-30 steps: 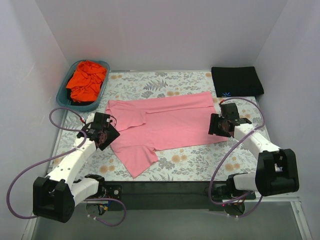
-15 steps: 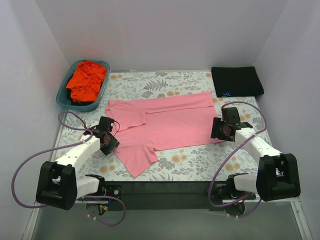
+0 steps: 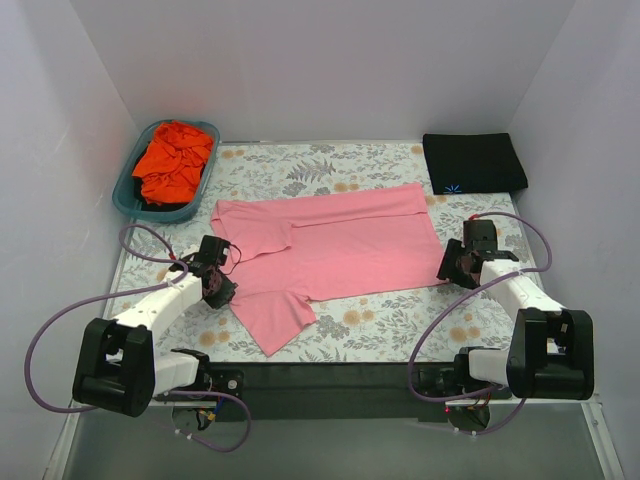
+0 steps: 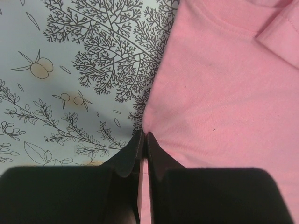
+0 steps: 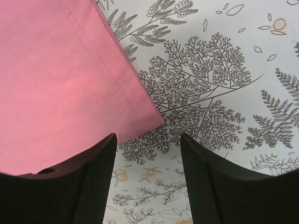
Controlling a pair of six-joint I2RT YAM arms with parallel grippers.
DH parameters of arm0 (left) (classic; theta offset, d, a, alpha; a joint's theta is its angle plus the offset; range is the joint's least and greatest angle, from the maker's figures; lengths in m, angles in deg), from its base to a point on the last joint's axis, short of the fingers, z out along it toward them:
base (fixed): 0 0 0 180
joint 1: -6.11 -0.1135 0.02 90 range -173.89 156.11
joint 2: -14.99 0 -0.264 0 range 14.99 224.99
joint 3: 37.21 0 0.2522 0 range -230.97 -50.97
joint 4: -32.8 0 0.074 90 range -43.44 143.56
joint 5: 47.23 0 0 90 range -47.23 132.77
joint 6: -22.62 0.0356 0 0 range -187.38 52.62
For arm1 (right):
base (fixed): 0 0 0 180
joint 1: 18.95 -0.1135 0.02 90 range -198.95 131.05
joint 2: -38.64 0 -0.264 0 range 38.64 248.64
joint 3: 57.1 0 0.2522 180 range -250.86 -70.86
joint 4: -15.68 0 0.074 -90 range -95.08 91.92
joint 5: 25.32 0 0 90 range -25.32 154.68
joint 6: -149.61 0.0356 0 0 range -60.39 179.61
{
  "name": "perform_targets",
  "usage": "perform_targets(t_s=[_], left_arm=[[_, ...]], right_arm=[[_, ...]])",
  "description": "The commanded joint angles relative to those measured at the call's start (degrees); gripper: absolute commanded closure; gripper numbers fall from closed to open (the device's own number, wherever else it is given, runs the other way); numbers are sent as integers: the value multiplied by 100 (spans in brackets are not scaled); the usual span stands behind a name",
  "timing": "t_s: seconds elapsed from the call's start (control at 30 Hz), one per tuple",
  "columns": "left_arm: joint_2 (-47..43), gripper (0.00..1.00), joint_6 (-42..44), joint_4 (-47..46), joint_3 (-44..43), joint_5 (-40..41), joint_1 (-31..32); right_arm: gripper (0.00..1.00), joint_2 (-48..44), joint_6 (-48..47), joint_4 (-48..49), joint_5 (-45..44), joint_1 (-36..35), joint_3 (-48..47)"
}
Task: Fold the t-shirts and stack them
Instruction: Fold the tshirt
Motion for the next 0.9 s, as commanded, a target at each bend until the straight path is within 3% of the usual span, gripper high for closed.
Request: perform_targets(t_s=[0.0, 0.2, 0.67, 0.77, 0.87], left_arm=[[-54, 100, -44, -36, 80, 90, 50], [-300, 100, -132, -63, 168, 151, 147], [-529, 100, -281, 69, 151, 371, 156], [-599, 100, -308, 131, 133, 397, 156], [-643, 100, -316, 236, 28, 441, 156]], right_arm=[[39, -132, 127, 220, -84, 38, 33], [52, 95, 215, 396, 100, 38, -64], [58, 448, 347, 510, -172, 38, 112], [69, 509, 338, 511, -111, 38, 165], [87, 413, 364, 502, -40, 38, 191]])
